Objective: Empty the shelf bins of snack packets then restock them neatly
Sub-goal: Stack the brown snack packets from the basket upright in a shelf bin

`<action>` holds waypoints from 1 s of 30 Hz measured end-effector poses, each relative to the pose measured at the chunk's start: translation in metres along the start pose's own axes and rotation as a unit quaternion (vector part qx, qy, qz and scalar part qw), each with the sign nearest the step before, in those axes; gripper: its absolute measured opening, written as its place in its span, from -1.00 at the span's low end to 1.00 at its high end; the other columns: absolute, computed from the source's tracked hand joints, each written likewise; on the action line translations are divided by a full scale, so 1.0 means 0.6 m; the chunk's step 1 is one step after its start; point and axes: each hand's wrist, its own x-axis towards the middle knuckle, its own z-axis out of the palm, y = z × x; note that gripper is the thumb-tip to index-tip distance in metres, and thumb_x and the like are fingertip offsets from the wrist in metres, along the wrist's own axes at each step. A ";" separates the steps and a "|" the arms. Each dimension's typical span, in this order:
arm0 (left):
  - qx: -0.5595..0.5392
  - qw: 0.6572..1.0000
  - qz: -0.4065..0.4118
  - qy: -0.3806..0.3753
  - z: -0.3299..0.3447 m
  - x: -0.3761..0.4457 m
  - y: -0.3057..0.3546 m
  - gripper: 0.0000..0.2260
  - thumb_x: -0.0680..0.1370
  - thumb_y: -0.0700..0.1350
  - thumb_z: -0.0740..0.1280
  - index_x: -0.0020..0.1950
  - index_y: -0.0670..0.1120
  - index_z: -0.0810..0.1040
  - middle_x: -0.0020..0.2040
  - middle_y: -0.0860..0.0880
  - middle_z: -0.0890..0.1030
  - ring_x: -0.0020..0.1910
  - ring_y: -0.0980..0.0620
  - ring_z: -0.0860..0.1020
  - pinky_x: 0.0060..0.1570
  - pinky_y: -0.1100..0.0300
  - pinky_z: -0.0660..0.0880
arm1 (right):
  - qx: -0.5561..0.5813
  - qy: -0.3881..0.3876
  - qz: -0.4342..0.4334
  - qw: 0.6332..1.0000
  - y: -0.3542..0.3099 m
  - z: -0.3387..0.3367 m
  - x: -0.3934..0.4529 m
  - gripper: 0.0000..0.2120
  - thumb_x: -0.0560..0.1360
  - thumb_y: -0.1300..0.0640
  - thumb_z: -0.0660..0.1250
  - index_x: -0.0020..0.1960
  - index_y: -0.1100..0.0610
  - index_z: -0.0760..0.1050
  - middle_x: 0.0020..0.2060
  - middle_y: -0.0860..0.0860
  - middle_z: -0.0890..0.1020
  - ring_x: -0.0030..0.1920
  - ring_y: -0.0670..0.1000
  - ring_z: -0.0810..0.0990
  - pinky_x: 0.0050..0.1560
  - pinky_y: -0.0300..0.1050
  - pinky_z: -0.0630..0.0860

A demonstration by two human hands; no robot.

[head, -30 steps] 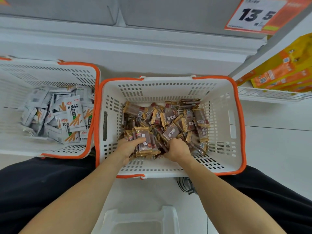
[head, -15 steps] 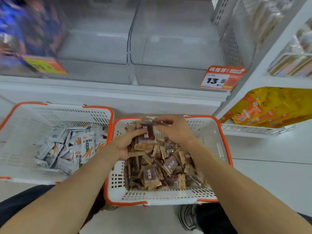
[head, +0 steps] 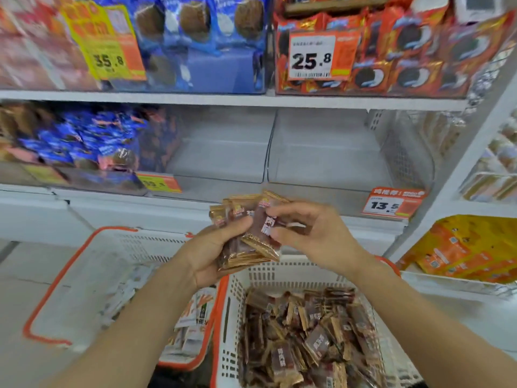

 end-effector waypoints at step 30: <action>0.115 0.985 0.113 0.060 0.040 0.109 -0.050 -0.50 0.39 0.18 0.43 0.27 0.01 0.56 0.08 -0.01 0.72 0.12 -0.04 0.67 0.24 -0.13 0.54 | 0.270 0.063 0.315 0.908 0.076 -0.063 0.037 -0.68 0.50 0.46 0.33 0.23 0.30 0.57 0.13 0.26 0.67 0.04 0.19 0.66 0.08 0.08 0.65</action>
